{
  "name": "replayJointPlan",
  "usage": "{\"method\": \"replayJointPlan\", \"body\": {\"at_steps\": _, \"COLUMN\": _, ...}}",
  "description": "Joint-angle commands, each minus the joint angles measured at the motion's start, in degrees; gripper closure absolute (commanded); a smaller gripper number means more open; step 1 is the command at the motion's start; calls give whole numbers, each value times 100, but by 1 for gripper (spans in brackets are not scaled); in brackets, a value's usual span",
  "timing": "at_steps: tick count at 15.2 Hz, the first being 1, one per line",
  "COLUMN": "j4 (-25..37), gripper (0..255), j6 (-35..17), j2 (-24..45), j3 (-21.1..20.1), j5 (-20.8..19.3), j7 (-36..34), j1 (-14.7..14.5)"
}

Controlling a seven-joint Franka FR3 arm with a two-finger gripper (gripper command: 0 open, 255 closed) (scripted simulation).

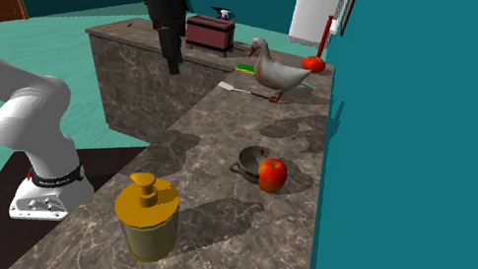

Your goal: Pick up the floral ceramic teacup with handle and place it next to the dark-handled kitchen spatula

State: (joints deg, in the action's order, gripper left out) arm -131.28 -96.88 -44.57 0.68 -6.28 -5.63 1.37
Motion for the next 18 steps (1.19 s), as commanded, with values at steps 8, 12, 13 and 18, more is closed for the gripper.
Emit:
{"method": "replayJointPlan", "body": {"at_steps": 8, "j4": -227, "gripper": 0, "j6": -1232, "j2": 1069, "j3": 37, "j5": -35, "j7": -17, "j1": -41}}
{"method": "replayJointPlan", "body": {"at_steps": 12, "j4": -187, "gripper": 0, "j6": -1884, "j2": 1798, "j3": 50, "j5": -55, "j7": -25, "j1": -59}}
{"method": "replayJointPlan", "body": {"at_steps": 13, "j4": -158, "gripper": 0, "j6": -2038, "j2": 1990, "j3": 52, "j5": -61, "j7": -26, "j1": -63}}
{"method": "replayJointPlan", "body": {"at_steps": 18, "j4": 104, "gripper": 0, "j6": -2740, "j2": 2999, "j3": 56, "j5": -86, "j7": -32, "j1": -80}}
